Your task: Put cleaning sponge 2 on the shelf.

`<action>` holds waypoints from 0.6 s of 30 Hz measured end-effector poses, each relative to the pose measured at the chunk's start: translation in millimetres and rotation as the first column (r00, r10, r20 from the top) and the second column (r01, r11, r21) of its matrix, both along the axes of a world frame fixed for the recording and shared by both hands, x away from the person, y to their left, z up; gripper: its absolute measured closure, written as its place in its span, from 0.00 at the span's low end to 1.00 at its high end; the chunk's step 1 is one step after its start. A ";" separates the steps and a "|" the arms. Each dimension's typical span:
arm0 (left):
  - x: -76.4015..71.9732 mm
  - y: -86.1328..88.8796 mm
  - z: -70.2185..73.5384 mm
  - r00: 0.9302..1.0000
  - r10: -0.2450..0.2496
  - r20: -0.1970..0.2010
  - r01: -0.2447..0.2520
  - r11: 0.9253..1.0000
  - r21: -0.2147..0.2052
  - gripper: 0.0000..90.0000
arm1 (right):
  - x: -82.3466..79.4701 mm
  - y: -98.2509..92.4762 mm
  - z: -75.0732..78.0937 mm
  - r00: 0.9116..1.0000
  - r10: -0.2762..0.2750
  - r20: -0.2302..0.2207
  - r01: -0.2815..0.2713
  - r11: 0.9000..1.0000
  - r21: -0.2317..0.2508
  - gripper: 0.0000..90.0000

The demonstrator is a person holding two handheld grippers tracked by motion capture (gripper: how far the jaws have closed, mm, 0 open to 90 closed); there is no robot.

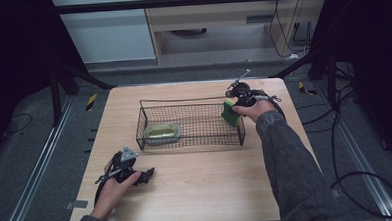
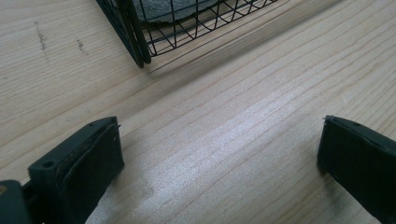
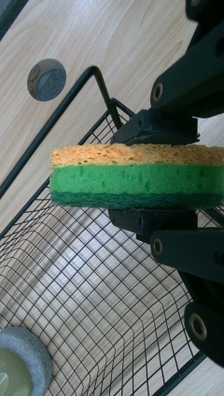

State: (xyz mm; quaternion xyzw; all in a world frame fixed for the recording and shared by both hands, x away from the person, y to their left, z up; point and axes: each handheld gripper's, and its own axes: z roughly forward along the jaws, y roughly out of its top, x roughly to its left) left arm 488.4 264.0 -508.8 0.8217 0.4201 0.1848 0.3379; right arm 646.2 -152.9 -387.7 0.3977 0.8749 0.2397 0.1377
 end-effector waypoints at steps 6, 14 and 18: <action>0.1 0.1 0.1 1.000 -0.003 -0.001 0.003 1.000 0.002 0.00 | 0.7 0.7 -8.2 1.000 -0.012 -0.005 0.012 1.000 -0.006 0.71; 0.2 -0.3 0.2 1.000 -0.004 -0.003 0.004 1.000 0.001 0.00 | 0.5 5.6 -10.7 1.000 -0.009 -0.006 0.009 1.000 0.000 0.71; 0.3 -0.3 0.2 1.000 -0.005 -0.003 0.005 1.000 0.001 0.00 | 1.3 7.1 -11.7 1.000 -0.004 -0.001 0.004 1.000 -0.001 0.71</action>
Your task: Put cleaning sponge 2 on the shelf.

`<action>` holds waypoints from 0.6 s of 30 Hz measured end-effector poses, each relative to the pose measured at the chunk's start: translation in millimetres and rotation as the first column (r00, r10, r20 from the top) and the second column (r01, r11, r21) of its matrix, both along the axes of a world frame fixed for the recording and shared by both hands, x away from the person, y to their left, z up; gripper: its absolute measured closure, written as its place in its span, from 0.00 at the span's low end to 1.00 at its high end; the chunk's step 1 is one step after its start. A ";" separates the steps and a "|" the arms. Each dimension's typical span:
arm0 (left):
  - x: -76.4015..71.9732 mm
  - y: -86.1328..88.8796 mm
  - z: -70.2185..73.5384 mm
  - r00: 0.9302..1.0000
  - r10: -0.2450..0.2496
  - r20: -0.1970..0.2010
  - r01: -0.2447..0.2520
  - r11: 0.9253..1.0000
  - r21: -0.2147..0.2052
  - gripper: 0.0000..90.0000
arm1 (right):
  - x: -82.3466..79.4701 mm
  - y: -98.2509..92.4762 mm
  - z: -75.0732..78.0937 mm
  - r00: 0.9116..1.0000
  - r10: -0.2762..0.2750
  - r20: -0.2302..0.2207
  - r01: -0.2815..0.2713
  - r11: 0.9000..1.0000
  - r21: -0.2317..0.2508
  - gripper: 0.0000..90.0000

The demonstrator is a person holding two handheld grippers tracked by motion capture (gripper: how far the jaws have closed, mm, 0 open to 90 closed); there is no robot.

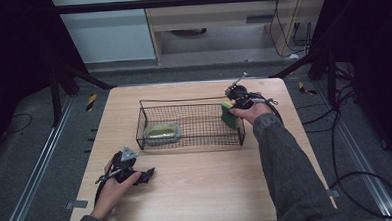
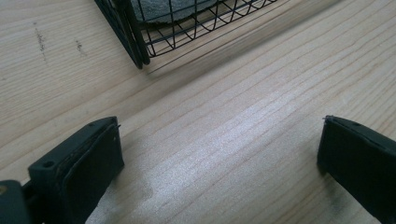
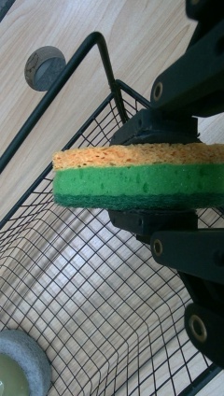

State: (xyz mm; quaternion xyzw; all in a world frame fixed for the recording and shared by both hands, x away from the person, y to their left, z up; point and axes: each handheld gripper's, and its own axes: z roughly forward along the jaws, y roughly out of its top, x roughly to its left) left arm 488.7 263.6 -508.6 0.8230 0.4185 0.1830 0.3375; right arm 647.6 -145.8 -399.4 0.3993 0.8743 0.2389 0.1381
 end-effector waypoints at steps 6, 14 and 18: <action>0.1 -0.2 -0.2 1.000 -0.001 0.002 0.001 1.000 -0.001 0.00 | -0.3 3.0 -0.5 1.000 -0.003 0.001 0.003 1.000 -0.003 0.71; 0.1 -0.3 -0.2 1.000 -0.001 0.003 0.001 1.000 -0.001 0.00 | 1.1 5.8 -5.1 1.000 -0.003 -0.010 0.003 1.000 -0.012 0.71; 0.2 -0.4 -0.2 1.000 -0.001 0.003 0.001 1.000 -0.001 0.00 | 1.9 6.5 -7.1 1.000 0.000 -0.009 0.000 1.000 -0.017 0.70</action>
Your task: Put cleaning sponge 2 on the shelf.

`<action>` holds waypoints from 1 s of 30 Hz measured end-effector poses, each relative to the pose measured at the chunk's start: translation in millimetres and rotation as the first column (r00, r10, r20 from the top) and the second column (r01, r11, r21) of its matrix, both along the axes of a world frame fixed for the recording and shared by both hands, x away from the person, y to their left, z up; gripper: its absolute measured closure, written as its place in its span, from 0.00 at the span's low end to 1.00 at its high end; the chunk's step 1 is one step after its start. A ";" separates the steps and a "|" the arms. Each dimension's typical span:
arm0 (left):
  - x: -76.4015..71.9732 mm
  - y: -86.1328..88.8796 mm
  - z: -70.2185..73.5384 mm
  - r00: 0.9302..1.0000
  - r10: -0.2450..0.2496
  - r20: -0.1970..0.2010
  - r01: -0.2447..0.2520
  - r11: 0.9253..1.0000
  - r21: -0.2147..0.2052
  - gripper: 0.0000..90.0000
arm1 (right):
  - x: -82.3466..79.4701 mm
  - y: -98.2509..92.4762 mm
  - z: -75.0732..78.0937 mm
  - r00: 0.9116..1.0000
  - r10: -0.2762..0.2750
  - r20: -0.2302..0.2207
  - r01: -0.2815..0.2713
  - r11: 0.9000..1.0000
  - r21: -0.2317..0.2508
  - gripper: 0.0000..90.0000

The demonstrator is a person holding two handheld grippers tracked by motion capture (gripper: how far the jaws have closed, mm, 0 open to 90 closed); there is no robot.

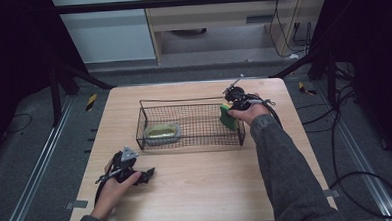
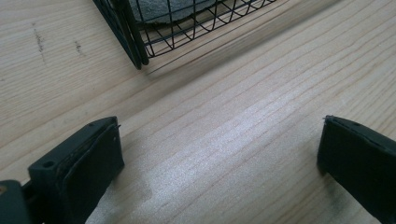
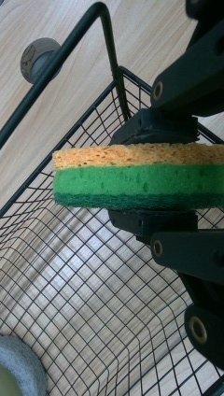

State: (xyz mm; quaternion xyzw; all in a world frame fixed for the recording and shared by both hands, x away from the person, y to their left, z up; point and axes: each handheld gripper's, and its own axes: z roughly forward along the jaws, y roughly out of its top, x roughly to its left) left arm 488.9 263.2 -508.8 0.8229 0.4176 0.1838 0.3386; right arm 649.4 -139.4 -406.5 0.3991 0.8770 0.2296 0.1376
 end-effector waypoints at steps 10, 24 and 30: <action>0.1 -0.1 -0.1 1.000 0.000 0.001 0.000 1.000 -0.001 0.00 | 0.4 2.6 -2.0 1.000 -0.002 -0.001 0.002 1.000 -0.017 0.68; 0.1 -0.4 -0.2 1.000 -0.001 0.001 0.001 1.000 -0.002 0.00 | -1.7 4.6 0.0 1.000 -0.010 -0.004 0.009 1.000 -0.015 0.59; 0.2 -0.7 -0.1 1.000 -0.001 0.001 0.001 1.000 -0.001 0.00 | -4.8 2.1 4.4 1.000 -0.015 -0.004 0.015 1.000 -0.006 0.54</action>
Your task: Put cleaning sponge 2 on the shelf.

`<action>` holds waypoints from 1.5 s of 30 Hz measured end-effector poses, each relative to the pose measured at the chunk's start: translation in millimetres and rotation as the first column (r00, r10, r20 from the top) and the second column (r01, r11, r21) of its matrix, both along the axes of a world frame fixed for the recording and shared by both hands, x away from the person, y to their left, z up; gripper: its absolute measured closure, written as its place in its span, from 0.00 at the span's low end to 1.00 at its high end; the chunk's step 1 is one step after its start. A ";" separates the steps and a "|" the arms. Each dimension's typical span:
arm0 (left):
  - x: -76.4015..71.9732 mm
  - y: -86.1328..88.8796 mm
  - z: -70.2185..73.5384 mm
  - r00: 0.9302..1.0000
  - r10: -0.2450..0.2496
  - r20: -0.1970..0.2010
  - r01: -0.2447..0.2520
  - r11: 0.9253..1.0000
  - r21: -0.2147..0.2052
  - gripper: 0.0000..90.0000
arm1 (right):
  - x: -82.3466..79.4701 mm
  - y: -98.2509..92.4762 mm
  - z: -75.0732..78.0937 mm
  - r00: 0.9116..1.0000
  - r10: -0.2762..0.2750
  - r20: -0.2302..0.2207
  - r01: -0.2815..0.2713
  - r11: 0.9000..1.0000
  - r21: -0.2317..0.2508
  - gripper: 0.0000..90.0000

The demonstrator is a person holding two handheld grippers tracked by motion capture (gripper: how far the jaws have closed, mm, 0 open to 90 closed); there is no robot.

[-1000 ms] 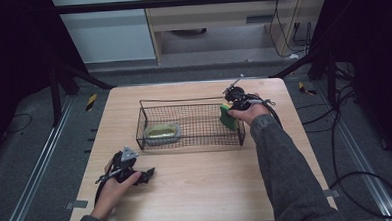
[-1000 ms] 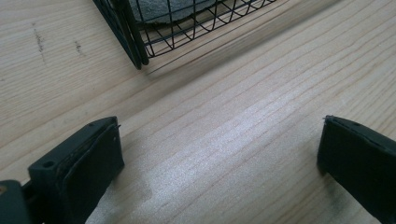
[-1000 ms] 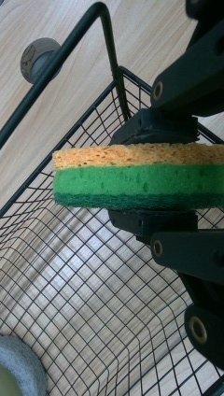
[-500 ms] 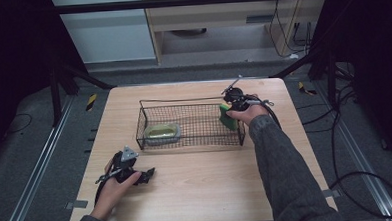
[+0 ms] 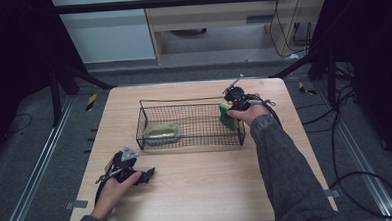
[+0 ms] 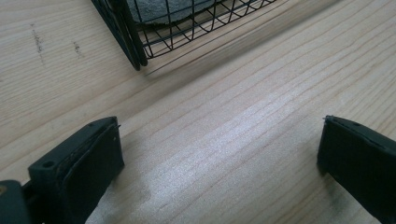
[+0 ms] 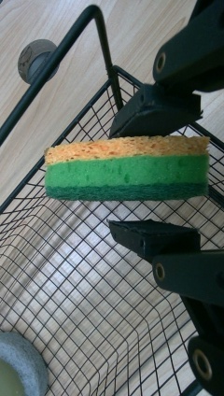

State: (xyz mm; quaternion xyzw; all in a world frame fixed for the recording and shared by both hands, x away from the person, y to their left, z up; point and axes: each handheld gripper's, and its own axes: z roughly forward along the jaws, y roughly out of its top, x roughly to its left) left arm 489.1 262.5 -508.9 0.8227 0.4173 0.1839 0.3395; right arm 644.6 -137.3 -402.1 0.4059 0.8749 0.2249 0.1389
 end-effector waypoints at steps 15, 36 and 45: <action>0.3 -1.3 -0.1 1.000 -0.001 0.001 0.001 1.000 -0.001 0.00 | -7.7 -1.9 5.1 1.000 0.006 0.003 -0.006 1.000 0.027 0.60; 0.4 -1.7 -0.1 1.000 -0.002 0.001 0.002 1.000 -0.002 0.00 | -17.3 12.7 12.8 0.999 0.049 0.011 -0.049 0.998 0.029 0.66; 0.6 -1.8 0.0 1.000 -0.004 0.001 0.004 1.000 -0.001 0.00 | -21.9 16.1 13.7 0.998 0.055 -0.005 -0.055 0.996 0.063 0.58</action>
